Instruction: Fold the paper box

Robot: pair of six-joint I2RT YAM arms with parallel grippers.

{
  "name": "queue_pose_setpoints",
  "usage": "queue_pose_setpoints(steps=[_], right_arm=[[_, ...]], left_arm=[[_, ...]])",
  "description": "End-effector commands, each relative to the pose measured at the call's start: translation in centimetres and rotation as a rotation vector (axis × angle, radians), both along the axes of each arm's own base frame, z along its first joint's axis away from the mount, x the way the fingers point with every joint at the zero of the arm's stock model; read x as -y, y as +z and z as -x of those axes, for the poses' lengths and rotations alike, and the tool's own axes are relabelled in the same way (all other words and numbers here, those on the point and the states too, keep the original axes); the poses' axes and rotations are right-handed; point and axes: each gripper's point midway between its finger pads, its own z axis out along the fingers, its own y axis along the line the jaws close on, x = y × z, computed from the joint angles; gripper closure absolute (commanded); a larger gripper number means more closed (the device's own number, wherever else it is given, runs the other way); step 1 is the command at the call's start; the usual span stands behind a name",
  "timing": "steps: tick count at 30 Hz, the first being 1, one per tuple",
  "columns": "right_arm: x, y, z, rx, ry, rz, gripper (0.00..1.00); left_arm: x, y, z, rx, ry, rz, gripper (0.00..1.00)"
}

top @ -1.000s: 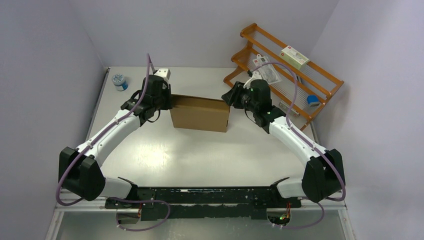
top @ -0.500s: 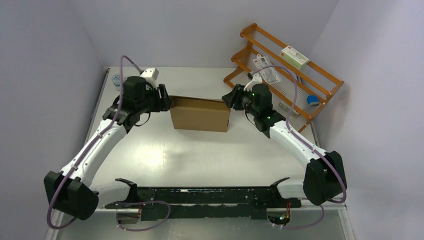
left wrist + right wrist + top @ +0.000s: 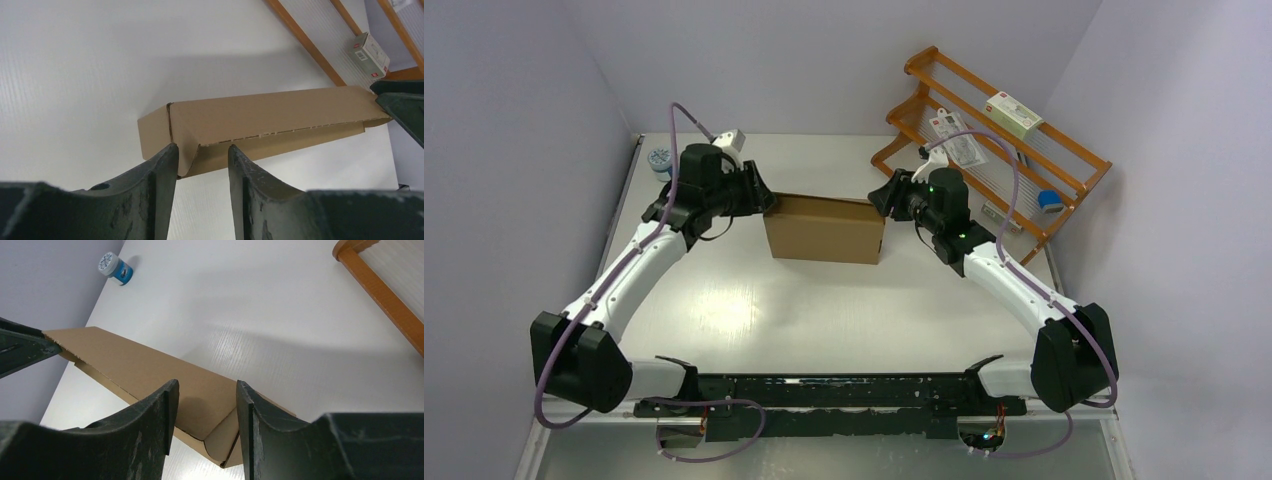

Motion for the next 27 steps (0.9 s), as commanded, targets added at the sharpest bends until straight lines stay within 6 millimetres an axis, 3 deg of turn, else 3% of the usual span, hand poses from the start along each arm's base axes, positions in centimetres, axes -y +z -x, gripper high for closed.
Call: queue_pose_setpoints(steps=[1,9,12,18,27], right_arm=[[0.6,-3.1,0.9,-0.069,0.007,0.060,0.51],[0.7,-3.3,0.8,-0.070,0.001,0.065,0.51],[0.6,-3.3,0.8,-0.070,0.004,0.059,0.51],[0.5,-3.6,0.9,-0.079,0.011,0.053,0.51],[0.3,-3.6,1.3,-0.079,0.028,0.044,0.51]], left_arm=[[0.9,4.8,-1.2,0.117,-0.007,0.095,0.54],[0.7,7.2,-1.3,0.170,0.017,0.133,0.44],[0.0,6.0,-1.9,0.144,0.049,0.088,0.46],[-0.2,3.9,-2.0,0.111,0.056,0.063,0.60],[-1.0,1.8,-1.7,0.070,0.074,0.007,0.65]])
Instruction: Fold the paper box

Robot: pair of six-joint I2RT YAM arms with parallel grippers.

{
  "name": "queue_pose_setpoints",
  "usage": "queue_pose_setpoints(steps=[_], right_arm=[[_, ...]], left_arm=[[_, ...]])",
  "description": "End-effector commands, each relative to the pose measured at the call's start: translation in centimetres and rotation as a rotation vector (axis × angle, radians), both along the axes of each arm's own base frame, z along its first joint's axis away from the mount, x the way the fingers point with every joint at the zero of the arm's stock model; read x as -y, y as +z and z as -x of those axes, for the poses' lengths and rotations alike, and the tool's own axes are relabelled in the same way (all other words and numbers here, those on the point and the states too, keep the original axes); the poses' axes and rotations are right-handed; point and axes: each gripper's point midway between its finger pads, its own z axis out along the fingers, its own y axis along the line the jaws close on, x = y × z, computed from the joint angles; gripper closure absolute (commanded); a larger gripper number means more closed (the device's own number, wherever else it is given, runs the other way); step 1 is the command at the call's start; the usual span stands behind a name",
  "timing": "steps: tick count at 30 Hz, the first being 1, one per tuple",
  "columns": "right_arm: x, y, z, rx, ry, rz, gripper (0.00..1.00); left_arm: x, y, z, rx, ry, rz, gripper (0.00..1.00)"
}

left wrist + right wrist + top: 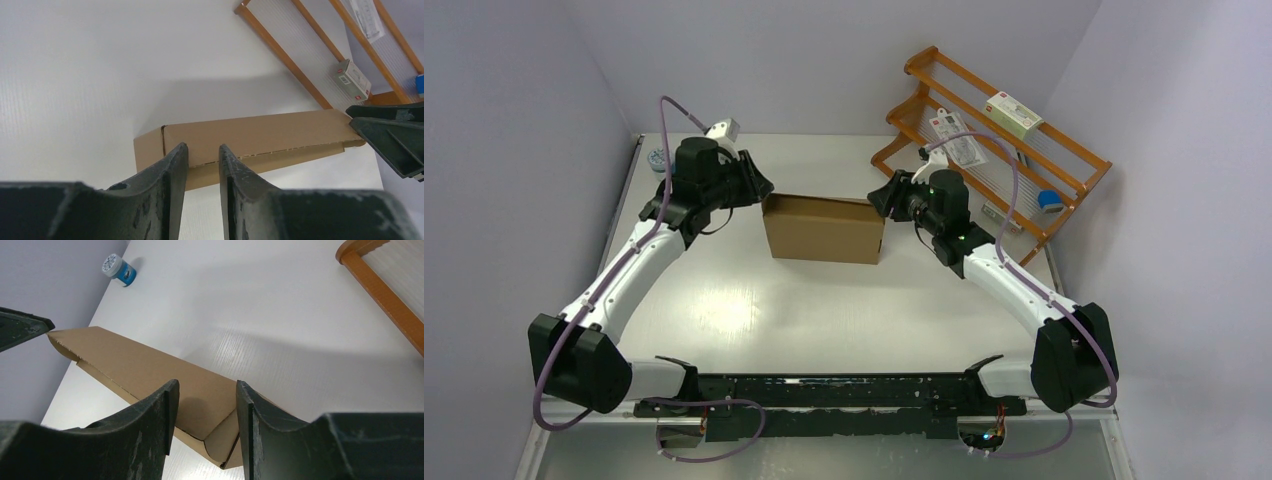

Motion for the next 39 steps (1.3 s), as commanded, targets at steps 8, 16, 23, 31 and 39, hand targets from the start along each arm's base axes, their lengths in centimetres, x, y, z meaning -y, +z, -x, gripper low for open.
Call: queue_pose_setpoints(steps=[8,16,23,31,39], right_arm=[[0.3,-4.1,1.7,-0.106,0.030,0.051,0.52],[1.2,-5.3,2.2,-0.114,0.000,0.081,0.52],[2.2,-3.7,1.7,-0.081,-0.062,0.092,0.51],[1.5,-1.6,1.4,-0.067,-0.030,0.073,0.48],[1.5,-0.9,1.8,-0.050,-0.022,0.067,0.47]], left_arm=[[-1.5,-1.4,0.9,-0.011,0.024,-0.071,0.74],[-2.1,-4.0,2.3,-0.056,0.017,-0.104,0.81],[-3.3,-6.6,3.5,-0.106,0.034,-0.167,0.79],[-3.4,-4.9,3.6,-0.082,0.037,-0.157,0.61],[-2.1,-1.2,5.5,-0.017,0.015,-0.014,0.42]])
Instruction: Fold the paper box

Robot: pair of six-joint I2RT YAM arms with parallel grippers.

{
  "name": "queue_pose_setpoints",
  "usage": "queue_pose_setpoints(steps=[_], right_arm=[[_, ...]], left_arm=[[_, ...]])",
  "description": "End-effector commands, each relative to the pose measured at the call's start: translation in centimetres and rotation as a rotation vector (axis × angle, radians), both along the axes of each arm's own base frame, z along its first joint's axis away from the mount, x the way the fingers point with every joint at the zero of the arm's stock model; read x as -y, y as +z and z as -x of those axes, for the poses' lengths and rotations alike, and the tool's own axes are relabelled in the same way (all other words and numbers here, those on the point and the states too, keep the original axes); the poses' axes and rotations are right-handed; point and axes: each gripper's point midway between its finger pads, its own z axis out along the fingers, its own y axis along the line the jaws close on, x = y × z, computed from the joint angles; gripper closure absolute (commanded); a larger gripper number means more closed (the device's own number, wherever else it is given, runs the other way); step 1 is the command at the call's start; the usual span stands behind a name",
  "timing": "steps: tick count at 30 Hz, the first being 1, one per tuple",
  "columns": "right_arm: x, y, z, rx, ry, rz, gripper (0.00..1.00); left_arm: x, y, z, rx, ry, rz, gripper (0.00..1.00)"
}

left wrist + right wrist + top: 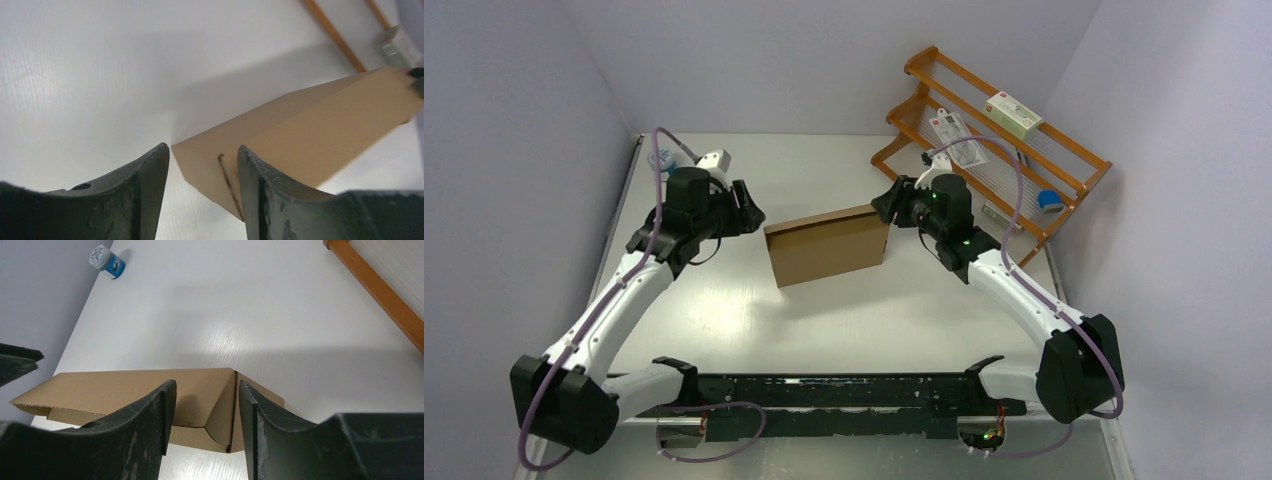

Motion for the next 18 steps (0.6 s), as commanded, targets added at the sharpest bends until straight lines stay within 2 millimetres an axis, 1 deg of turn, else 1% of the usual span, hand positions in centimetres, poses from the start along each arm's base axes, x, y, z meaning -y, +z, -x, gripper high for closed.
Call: queue_pose_setpoints(steps=[1,5,9,10,14,18], right_arm=[[0.5,-0.4,0.7,-0.022,0.008,0.036,0.47],[0.4,-0.4,0.9,-0.021,0.017,0.028,0.46],[0.5,-0.6,1.0,-0.023,0.011,0.026,0.46],[0.5,-0.8,1.1,-0.025,0.010,0.026,0.46],[0.4,-2.1,1.4,-0.040,0.017,0.011,0.46],[0.3,-4.0,1.9,-0.074,0.021,0.009,0.46]], left_arm=[[1.3,3.4,1.1,0.063,-0.022,0.130,0.40],[1.9,3.0,2.2,0.054,-0.029,0.167,0.34],[2.7,2.9,3.1,0.040,-0.050,0.191,0.33],[2.9,2.6,3.3,0.031,-0.053,0.190,0.33],[3.6,1.1,4.3,-0.017,-0.074,0.183,0.34],[3.8,-0.6,5.4,-0.060,-0.081,0.178,0.37]])
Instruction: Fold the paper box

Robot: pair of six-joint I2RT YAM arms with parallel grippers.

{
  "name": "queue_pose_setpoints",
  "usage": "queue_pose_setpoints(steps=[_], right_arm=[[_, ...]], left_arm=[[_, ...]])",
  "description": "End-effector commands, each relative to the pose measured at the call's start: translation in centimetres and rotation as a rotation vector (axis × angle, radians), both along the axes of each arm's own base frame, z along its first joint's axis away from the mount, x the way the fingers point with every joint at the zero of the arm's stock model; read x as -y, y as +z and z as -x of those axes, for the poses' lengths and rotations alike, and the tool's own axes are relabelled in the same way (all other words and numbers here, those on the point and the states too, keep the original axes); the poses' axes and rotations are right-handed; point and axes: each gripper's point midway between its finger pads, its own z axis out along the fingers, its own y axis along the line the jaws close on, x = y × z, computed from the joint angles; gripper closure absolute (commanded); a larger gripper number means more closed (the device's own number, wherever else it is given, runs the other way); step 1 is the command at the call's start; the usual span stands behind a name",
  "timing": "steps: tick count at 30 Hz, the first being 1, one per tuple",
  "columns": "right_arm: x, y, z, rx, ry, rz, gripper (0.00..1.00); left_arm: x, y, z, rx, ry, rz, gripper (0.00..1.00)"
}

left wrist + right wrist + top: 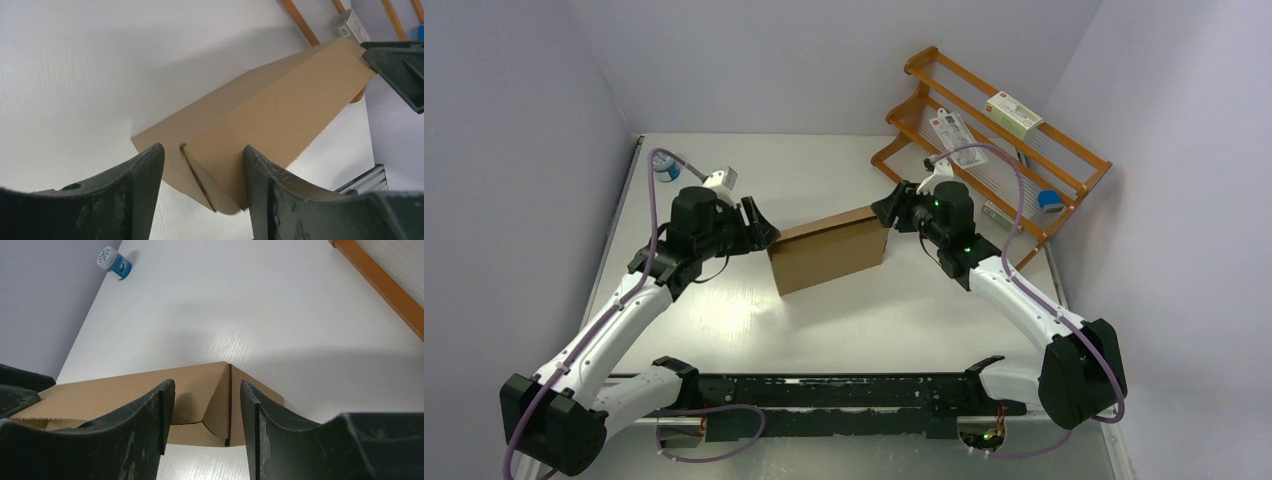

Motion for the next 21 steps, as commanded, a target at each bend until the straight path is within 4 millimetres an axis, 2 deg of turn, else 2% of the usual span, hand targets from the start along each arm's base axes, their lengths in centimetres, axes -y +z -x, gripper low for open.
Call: queue_pose_setpoints(steps=[1,7,11,16,21], right_arm=[[0.3,-4.0,1.2,-0.090,0.010,0.028,0.46],[0.4,-5.8,1.5,-0.097,-0.001,0.010,0.48],[0.1,-6.5,1.8,-0.094,0.003,-0.001,0.49],[-0.3,-6.7,1.9,-0.072,0.016,0.002,0.49],[0.3,-8.5,2.1,-0.091,-0.009,0.042,0.49]], left_arm=[[0.5,-1.6,1.7,-0.053,-0.031,0.013,0.38],[0.6,-4.3,3.2,-0.121,-0.034,0.028,0.45],[0.6,-4.9,3.6,-0.128,-0.032,0.037,0.45],[-0.1,-2.9,2.4,-0.059,0.002,0.000,0.38],[-0.3,-0.8,2.0,0.009,-0.040,-0.056,0.34]])
